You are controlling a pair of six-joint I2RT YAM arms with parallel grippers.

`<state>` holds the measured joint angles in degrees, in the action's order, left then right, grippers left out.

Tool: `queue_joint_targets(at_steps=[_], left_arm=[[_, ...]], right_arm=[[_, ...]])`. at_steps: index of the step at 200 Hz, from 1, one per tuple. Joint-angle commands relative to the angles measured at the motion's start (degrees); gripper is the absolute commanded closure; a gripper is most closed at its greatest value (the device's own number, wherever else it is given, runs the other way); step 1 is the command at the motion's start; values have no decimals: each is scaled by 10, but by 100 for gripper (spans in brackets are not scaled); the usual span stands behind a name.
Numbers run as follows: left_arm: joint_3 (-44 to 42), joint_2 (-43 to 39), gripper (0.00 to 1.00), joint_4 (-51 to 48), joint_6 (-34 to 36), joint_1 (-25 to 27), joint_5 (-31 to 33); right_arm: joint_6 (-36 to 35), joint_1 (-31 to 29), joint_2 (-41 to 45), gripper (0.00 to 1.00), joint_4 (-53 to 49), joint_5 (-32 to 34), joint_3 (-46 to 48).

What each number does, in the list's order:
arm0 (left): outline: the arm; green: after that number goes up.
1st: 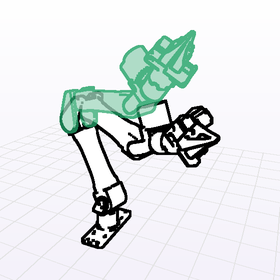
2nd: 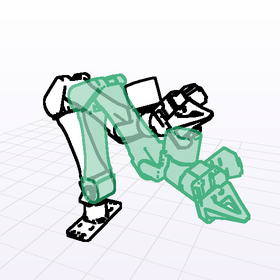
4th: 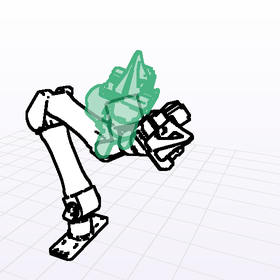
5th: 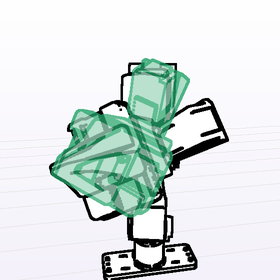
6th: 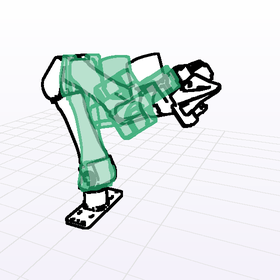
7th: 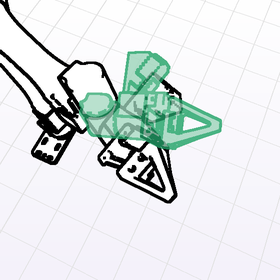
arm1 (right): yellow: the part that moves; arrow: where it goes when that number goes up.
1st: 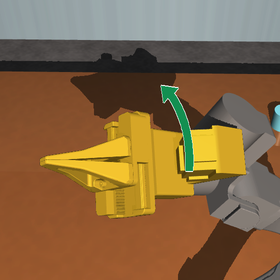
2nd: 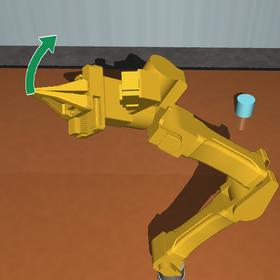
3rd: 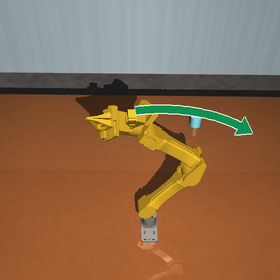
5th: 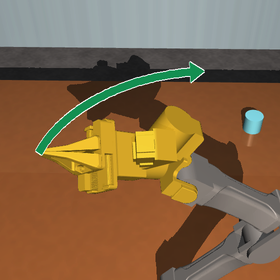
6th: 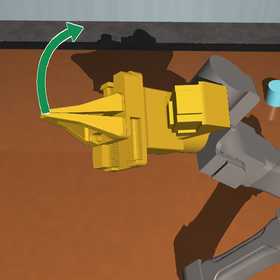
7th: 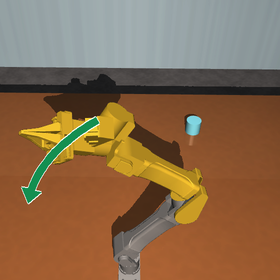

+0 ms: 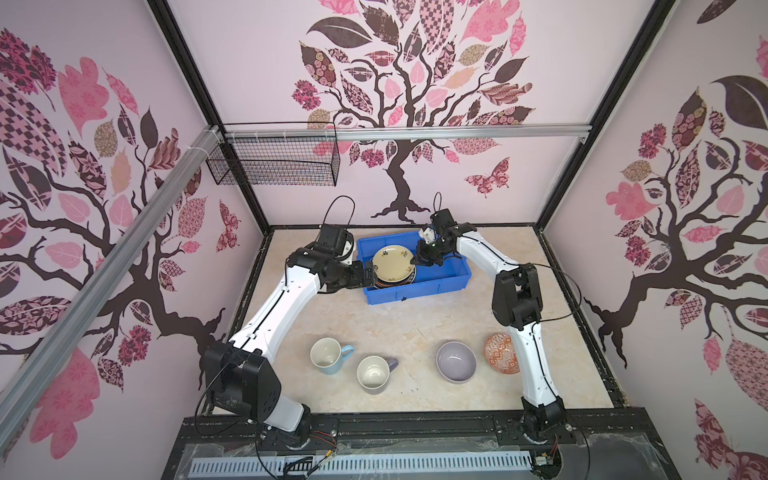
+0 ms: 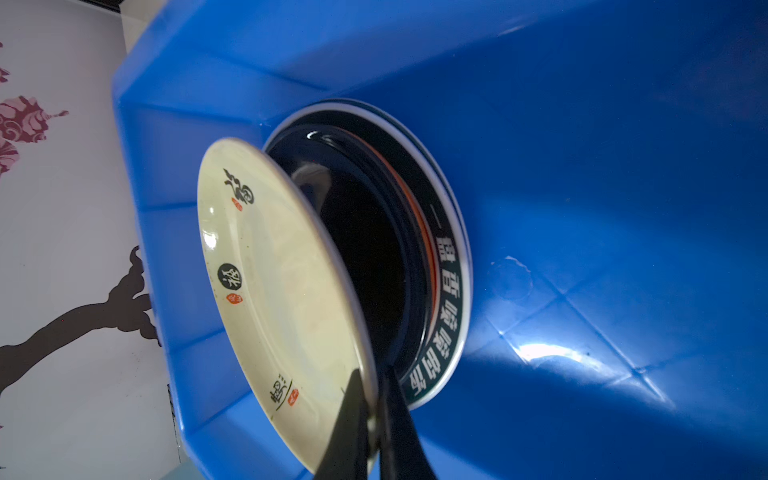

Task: Place the mixed dishes into the plastic bin
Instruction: 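Lower the cream plate onto the plate stack and open the right gripper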

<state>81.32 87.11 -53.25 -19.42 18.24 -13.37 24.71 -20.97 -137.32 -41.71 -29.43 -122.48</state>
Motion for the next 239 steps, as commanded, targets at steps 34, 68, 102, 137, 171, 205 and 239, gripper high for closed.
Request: queue_joint_targets(at_steps=[34,68,102,137,171,205,239], left_arm=[[24,8,2,-1,7,-5,-8],[24,9,2,0,7,-5,-12],[23,10,2,2,8,-6,-14],[23,7,2,2,9,-7,-15],[21,4,1,2,8,-7,-16],[20,2,1,4,5,-7,-25],[16,-3,2,7,4,-6,-41]], right_arm=[[-6,1,-30,97,-6,-10,-9],[-6,-1,-37,78,-21,-7,-18],[-17,-10,-64,65,-42,6,-65],[-17,-17,-80,59,-64,12,-100],[-26,-17,-68,58,-73,29,-101],[-40,-15,-25,56,-89,46,-96],[-47,-11,55,50,-81,61,-46]])
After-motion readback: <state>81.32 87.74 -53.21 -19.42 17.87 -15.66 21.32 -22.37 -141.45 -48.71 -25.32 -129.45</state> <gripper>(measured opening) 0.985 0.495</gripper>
